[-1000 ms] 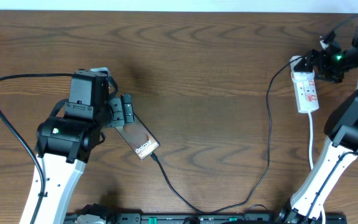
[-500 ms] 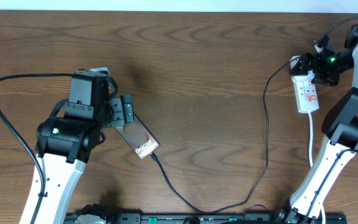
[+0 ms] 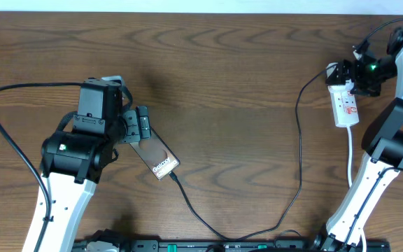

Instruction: Plug charger to phone and switch on socket

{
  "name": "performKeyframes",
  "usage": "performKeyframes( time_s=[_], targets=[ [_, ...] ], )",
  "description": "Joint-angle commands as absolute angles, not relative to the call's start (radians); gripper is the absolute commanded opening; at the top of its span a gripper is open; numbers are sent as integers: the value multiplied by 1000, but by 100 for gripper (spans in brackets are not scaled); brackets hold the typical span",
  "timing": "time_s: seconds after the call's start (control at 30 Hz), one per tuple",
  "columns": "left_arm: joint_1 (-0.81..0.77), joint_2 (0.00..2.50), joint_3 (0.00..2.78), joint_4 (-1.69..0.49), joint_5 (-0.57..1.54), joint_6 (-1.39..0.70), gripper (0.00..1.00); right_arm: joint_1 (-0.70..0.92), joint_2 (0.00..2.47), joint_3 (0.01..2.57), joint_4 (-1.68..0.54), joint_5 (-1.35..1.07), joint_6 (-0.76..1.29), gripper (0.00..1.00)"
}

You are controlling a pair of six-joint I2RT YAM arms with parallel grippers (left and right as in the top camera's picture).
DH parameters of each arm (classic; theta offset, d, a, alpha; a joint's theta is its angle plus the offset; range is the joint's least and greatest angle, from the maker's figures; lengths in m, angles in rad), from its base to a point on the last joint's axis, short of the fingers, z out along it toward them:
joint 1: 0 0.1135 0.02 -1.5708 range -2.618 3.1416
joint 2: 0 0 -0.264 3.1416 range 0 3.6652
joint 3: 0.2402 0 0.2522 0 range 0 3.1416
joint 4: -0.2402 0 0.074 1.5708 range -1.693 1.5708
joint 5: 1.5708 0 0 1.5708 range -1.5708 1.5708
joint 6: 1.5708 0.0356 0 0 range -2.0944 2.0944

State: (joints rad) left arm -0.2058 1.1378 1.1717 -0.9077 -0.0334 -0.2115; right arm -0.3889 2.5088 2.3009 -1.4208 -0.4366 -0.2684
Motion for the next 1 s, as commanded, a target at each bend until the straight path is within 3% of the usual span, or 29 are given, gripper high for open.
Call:
performKeyframes(
  time_s=[0.0, 0.57, 0.97],
  targets=[
    [-209, 1139, 1184, -904, -54, -202, 93, -356, 2575, 2294, -1417, -485, -259, 99],
    [-209, 1139, 1184, -904, -54, -203, 93, -377, 2594, 2409, -1500, -472, -218, 99],
    [-209, 1139, 1184, -904, -54, -203, 93, -442, 2371, 2476, -1551, -356, -97, 99]
  ],
)
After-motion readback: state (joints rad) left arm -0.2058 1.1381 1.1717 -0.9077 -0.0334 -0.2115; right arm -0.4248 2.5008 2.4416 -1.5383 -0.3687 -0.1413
